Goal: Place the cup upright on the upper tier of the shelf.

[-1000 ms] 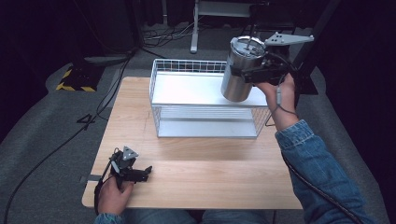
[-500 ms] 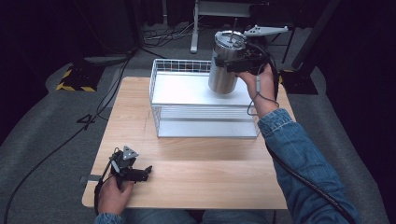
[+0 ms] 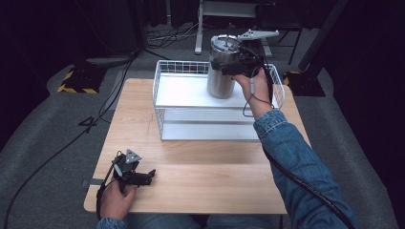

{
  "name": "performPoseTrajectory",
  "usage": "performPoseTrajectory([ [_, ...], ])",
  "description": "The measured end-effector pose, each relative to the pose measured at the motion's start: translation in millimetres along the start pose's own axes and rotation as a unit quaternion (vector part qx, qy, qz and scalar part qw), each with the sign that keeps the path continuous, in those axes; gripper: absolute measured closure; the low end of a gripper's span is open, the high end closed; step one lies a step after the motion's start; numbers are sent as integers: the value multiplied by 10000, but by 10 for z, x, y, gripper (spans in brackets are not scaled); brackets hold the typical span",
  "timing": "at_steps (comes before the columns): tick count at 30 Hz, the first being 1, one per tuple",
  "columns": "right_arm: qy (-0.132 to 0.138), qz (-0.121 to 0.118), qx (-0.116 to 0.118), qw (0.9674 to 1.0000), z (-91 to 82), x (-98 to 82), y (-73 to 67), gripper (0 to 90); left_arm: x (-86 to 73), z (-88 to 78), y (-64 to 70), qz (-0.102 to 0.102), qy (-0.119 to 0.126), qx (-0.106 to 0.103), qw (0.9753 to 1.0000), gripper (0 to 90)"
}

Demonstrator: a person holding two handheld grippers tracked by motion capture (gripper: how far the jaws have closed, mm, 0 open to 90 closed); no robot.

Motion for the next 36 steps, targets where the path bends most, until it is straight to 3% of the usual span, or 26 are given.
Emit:
performPoseTrajectory([
  [13, -146, -23, 35, 9999, 111, -82, -23, 37, 0, 0, 0, 0, 0, 0, 10000, 5],
  [25, -31, -105, 153, 9998, 115, -112, -7, 34, 0, 0, 0, 1, -1, 4, 10000, 6],
  [36, -145, -310, 1, 9994, 136, -126, -15, 0, 0, -1, -3, 16, -1, 15, 10000, 5],
])
Point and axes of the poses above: each handheld gripper's, and its own axes: z roughly forward along the jaws, x roughly out of its top, y roughly to its right, the point moved 6 cm from there along z, roughly forward along the jaws, and after that the axes turned 5 degrees about x, right-handed, at the moved point
